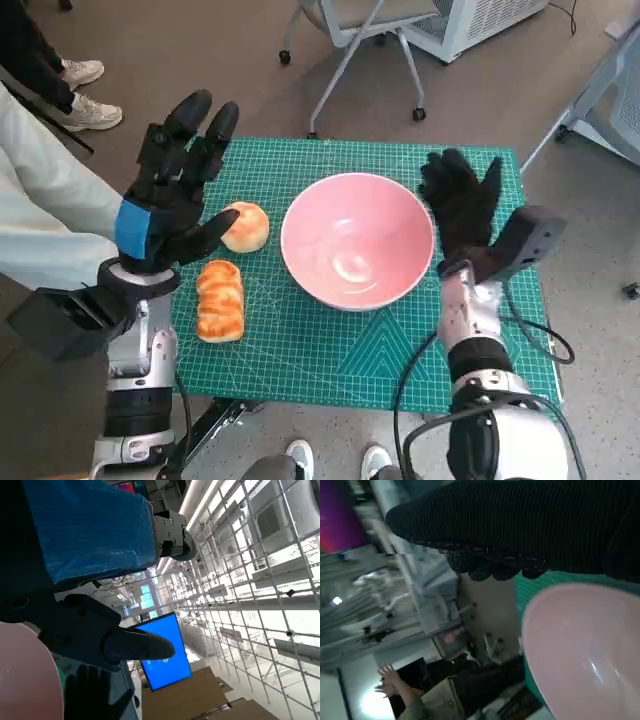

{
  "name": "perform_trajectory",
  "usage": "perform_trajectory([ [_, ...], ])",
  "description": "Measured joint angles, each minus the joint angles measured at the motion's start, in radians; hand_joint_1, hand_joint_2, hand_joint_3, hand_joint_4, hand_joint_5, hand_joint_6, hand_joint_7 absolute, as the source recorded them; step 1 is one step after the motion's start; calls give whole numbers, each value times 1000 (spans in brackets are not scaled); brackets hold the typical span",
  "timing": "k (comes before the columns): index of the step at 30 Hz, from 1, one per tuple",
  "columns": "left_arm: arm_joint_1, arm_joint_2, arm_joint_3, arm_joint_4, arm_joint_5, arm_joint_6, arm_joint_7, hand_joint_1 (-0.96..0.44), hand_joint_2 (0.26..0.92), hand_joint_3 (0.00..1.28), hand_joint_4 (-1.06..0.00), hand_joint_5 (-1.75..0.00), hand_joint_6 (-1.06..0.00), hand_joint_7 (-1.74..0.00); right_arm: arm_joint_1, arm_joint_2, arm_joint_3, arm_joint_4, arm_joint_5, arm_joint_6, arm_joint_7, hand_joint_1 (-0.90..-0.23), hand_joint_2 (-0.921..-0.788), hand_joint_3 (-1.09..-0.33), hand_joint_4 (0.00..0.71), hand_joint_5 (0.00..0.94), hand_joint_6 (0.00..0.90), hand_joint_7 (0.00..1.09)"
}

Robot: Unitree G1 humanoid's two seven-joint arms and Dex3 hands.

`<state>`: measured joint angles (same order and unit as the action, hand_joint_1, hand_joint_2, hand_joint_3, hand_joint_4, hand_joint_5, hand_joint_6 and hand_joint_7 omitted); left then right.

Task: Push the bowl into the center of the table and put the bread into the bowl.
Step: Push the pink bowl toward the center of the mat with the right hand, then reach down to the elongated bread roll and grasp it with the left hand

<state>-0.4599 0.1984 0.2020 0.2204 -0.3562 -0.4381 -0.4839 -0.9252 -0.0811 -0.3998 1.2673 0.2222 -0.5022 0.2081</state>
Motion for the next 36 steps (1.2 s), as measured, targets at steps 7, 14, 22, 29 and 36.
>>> perform_trajectory([
  [7,-12,-11,-19,17,3,2,1,-525,921,308,-173,0,-11,-471,20,-29,51,-81,-32,-151,79,-618,-921,-832,163,13,199,210],
  [14,-34,-23,-42,20,3,23,8,-532,921,278,-179,-3,-15,-524,82,-30,102,-198,-35,-262,133,-653,-921,-778,177,13,208,234],
  [22,-55,-31,-73,20,29,39,16,-527,921,274,-182,-3,0,-561,182,-28,163,-400,-28,-302,182,-674,-921,-759,185,4,167,339],
  [29,-89,-31,-95,32,44,38,4,-535,921,285,-181,-2,1,-561,240,-29,205,-568,-23,-281,194,-683,-921,-756,194,3,142,416],
  [36,-119,-38,-118,32,43,46,-16,-521,921,292,-176,0,1,-576,270,-31,227,-662,-18,-248,199,-683,-921,-747,199,3,134,457],
])
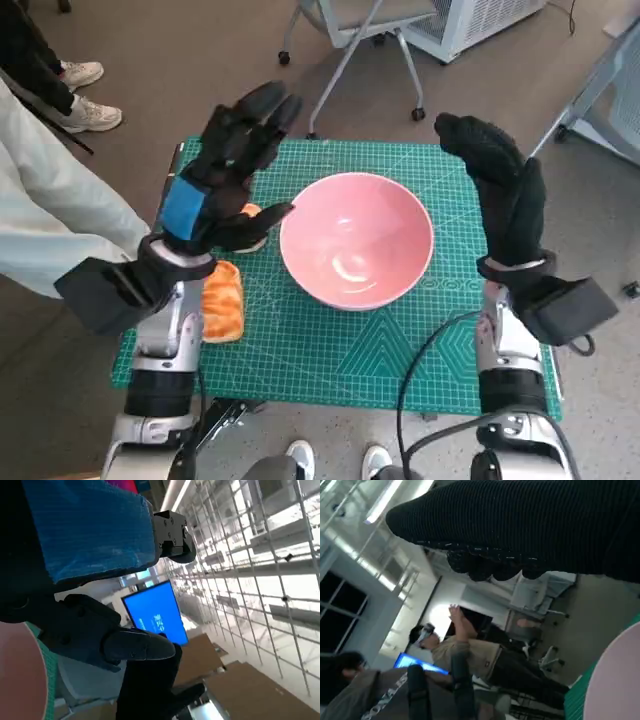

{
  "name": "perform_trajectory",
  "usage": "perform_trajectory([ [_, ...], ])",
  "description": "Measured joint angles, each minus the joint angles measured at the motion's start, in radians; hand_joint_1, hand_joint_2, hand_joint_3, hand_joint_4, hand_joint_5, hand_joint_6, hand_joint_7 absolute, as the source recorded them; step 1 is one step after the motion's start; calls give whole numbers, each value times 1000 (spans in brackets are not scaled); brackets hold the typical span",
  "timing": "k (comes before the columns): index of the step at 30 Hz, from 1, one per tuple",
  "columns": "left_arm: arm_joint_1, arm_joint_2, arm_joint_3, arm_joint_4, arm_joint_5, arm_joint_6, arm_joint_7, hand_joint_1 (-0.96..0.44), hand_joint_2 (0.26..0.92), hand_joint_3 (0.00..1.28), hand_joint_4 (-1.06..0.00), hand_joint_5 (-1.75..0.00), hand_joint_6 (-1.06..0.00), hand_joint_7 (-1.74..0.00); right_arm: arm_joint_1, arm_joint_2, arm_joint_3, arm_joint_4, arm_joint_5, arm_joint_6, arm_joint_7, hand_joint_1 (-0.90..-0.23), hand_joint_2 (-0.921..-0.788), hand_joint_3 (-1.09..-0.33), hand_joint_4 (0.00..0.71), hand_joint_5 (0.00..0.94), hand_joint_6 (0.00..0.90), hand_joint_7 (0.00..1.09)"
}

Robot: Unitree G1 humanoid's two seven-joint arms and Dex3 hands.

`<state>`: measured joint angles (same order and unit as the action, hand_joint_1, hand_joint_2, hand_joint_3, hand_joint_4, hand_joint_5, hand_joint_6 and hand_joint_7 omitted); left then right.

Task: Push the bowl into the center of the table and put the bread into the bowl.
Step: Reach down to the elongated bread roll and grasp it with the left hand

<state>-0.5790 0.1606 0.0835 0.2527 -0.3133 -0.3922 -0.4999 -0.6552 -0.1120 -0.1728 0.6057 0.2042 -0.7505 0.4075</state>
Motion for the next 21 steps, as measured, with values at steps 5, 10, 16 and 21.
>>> perform_trajectory([
  [5,-11,-6,-10,0,-4,10,-19,-504,921,295,-175,0,1,-580,15,0,9,-40,0,18,-1,-684,-921,-745,200,3,130,467],
  [10,-12,-11,-14,0,-9,17,-32,-486,920,297,-178,-2,1,-582,26,0,16,-70,-2,33,-8,-684,-921,-745,200,3,124,473],
  [16,-15,-14,-15,0,-12,17,-46,-474,917,299,-179,-3,1,-584,45,0,23,-104,-2,55,-18,-685,-921,-745,200,2,117,479],
  [21,-23,-15,-15,0,-13,17,-52,-469,916,301,-179,-3,1,-586,53,0,28,-123,-3,72,-27,-686,-921,-746,199,2,113,485],
])
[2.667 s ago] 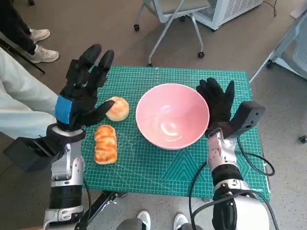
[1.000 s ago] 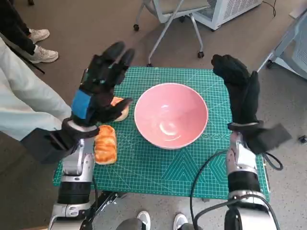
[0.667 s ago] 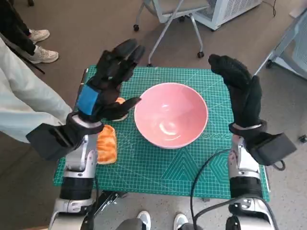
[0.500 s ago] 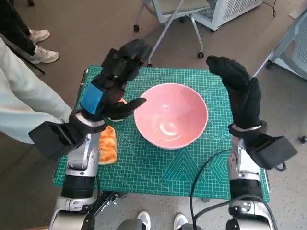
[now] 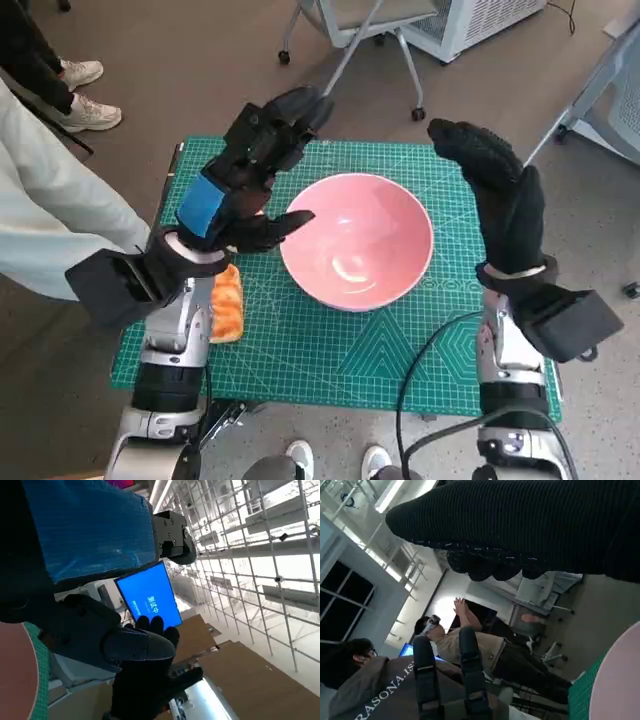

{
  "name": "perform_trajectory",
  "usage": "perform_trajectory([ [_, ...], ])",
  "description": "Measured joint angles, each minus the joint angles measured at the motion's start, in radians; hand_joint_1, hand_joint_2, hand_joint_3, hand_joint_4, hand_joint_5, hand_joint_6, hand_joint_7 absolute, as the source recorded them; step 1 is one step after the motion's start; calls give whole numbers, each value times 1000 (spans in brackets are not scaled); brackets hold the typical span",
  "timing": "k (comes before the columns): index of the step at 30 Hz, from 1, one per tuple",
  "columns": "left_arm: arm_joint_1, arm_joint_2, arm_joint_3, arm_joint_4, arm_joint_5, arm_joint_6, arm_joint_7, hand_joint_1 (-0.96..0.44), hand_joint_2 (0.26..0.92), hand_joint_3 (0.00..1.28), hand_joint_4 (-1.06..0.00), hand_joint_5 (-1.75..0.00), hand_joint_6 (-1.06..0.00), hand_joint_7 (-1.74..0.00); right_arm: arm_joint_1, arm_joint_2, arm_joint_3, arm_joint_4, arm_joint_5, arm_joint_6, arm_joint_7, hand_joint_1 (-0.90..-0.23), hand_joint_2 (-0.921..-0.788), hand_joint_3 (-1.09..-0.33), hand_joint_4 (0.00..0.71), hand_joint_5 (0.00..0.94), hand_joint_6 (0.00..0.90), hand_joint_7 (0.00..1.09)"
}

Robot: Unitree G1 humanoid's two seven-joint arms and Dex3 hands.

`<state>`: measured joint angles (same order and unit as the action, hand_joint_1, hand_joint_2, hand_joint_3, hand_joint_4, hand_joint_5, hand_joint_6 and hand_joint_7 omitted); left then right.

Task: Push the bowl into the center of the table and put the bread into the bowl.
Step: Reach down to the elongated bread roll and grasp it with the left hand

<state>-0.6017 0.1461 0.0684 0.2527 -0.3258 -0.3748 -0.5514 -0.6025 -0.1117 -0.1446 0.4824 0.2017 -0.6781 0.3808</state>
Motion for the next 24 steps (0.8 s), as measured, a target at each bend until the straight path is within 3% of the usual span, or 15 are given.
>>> perform_trajectory([
  [24,35,36,14,-23,8,-18,-7,-495,921,302,-181,-5,1,-578,2,3,32,-49,-5,60,-18,-687,-921,-748,198,1,91,513],
])
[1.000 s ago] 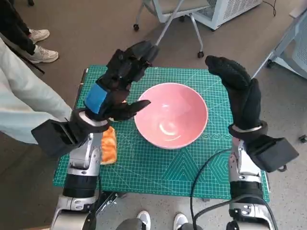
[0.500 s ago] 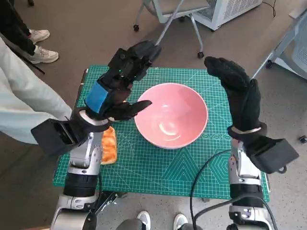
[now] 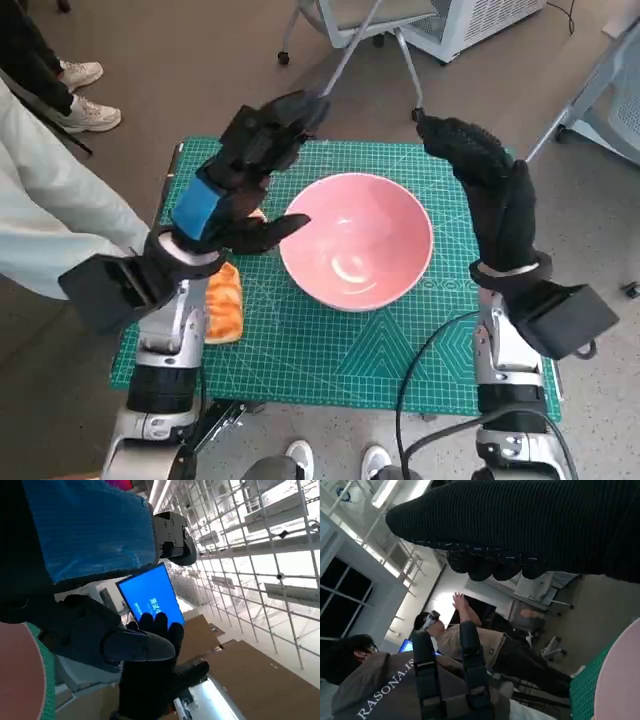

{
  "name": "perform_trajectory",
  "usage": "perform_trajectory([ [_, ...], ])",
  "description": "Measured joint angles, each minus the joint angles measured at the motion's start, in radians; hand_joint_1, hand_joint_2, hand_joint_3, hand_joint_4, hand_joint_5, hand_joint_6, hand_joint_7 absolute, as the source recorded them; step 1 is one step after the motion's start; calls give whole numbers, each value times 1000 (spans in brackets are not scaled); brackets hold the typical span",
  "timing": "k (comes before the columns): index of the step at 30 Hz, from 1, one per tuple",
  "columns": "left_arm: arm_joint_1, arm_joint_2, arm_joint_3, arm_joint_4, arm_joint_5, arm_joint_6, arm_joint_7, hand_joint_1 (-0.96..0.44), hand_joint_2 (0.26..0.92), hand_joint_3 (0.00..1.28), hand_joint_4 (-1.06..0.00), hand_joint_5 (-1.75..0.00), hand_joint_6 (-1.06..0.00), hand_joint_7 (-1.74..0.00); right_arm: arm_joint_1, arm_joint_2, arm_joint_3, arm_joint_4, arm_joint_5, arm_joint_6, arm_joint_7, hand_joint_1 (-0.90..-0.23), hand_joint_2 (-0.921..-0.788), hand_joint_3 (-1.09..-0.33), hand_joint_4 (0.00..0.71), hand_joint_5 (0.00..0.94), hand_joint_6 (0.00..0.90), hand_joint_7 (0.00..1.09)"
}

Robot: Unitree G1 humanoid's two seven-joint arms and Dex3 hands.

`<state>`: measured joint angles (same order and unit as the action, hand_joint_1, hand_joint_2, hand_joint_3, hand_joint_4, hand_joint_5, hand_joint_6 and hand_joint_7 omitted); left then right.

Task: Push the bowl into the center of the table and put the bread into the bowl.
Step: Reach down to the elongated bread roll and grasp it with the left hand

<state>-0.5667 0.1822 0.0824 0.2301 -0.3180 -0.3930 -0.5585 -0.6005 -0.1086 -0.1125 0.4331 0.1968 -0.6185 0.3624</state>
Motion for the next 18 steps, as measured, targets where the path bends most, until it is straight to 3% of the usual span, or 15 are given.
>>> perform_trajectory([
  [10,65,67,22,-54,16,-22,-10,-474,921,270,-189,-8,1,-557,1,2,6,-30,0,12,0,-669,-921,-753,198,0,82,526],
  [13,86,130,37,-72,46,-40,-30,-409,908,206,-198,-11,1,-564,3,-1,6,-41,2,17,0,-667,-921,-754,198,0,80,530],
  [18,105,295,68,-83,112,-59,-97,-278,832,117,-233,-25,-5,-610,10,-7,3,-49,5,21,0,-667,-921,-755,199,1,77,537],
])
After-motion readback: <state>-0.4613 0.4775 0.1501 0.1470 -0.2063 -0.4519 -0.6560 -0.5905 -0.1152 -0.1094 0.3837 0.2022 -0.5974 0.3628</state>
